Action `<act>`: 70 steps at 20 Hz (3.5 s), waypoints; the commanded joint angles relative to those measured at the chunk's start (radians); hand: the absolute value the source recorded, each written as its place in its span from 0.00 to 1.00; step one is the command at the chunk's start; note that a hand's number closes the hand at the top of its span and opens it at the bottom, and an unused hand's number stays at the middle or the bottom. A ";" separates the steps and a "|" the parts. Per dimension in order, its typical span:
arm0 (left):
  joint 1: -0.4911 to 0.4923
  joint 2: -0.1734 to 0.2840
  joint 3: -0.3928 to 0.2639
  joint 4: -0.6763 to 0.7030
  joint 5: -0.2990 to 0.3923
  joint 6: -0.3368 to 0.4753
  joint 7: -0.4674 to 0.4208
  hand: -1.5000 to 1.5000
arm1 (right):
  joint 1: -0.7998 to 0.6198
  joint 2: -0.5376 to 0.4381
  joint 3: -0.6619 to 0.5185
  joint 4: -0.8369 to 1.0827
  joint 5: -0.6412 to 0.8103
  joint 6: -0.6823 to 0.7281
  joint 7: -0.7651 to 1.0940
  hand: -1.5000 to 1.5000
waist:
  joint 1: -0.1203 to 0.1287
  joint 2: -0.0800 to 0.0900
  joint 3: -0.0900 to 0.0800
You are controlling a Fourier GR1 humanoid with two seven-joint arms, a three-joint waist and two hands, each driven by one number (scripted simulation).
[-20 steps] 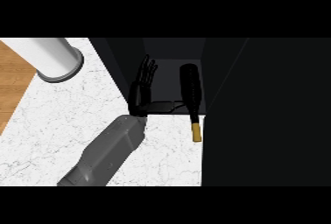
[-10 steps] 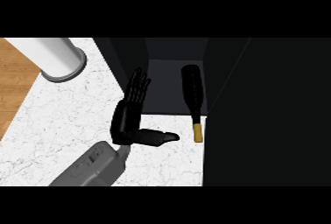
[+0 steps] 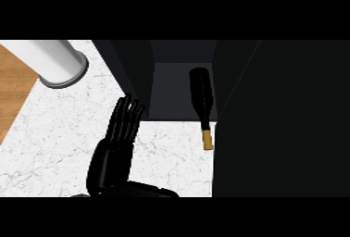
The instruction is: Pick up the wine, place it into the cabinet and close the cabinet
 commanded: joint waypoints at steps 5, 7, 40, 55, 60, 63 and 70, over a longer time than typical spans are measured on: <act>0.143 0.122 0.068 -0.200 -0.031 0.048 0.029 0.00 | 0.032 -0.150 0.061 -0.036 -0.044 0.196 0.046 1.00 | 0.003 0.000 0.000; 0.223 0.139 0.097 -0.201 -0.029 0.006 -0.034 0.00 | 0.021 -0.151 0.097 -0.063 -0.099 0.201 0.095 1.00 | 0.004 0.001 -0.001; 0.938 0.455 0.815 -0.375 0.314 -0.637 -0.173 0.00 | -0.604 0.075 0.780 0.258 0.297 -0.475 0.306 1.00 | 0.022 0.003 -0.003; 0.995 0.386 0.915 -0.395 0.308 -0.745 -0.040 0.00 | -0.990 0.075 0.449 0.788 0.195 -0.424 0.142 1.00 | 0.014 0.006 -0.001; 0.960 0.364 0.836 -0.510 0.265 -0.650 0.038 0.00 | -0.982 0.006 0.365 0.861 0.188 -0.355 0.040 1.00 | 0.002 0.007 0.000; 0.889 0.368 0.806 -0.466 0.259 -0.639 0.067 0.00 | -0.997 0.022 0.339 0.998 0.184 -0.333 -0.061 1.00 | 0.002 0.013 -0.001; 0.774 0.312 0.690 -0.437 0.174 -0.555 0.069 0.00 | -1.040 -0.012 0.306 1.135 0.226 -0.324 -0.162 1.00 | -0.001 0.023 -0.002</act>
